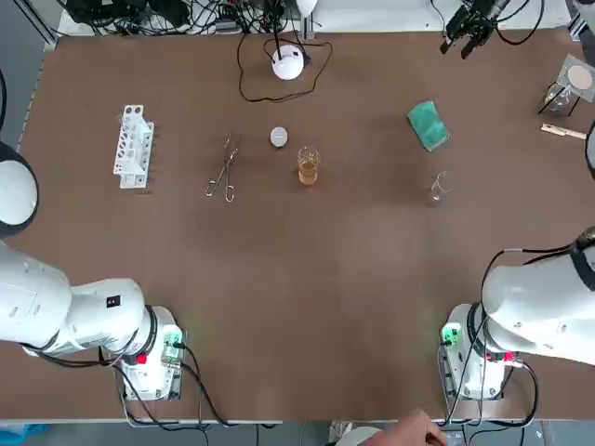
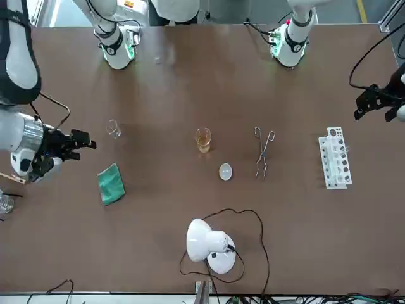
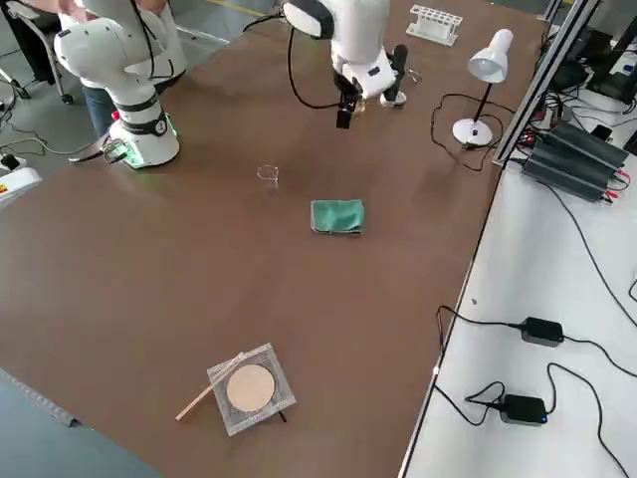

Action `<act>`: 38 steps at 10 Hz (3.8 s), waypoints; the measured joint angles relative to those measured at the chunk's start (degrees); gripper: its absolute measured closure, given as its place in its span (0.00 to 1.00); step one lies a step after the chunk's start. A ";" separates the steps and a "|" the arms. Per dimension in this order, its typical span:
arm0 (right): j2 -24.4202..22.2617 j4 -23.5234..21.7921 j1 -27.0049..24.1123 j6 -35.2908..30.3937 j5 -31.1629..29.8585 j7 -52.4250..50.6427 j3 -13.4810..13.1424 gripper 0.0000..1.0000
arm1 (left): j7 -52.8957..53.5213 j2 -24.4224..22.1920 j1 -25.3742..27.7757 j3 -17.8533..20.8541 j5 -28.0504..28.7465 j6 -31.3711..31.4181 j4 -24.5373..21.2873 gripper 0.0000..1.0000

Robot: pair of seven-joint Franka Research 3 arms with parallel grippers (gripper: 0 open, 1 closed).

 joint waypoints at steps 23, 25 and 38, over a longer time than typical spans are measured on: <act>-2.47 24.12 22.18 -22.50 -10.27 11.20 -30.05 0.00 | 0.00 0.00 -0.09 -0.11 0.00 -0.09 0.04 0.00; -2.91 26.08 18.06 -25.13 -10.28 11.23 -26.03 0.00 | 0.00 0.00 -0.02 -0.06 0.00 -0.14 0.06 0.00; -2.64 21.38 21.00 -19.67 -11.41 11.56 -26.91 0.00 | 0.00 0.00 0.19 -0.01 0.00 -0.21 0.10 0.00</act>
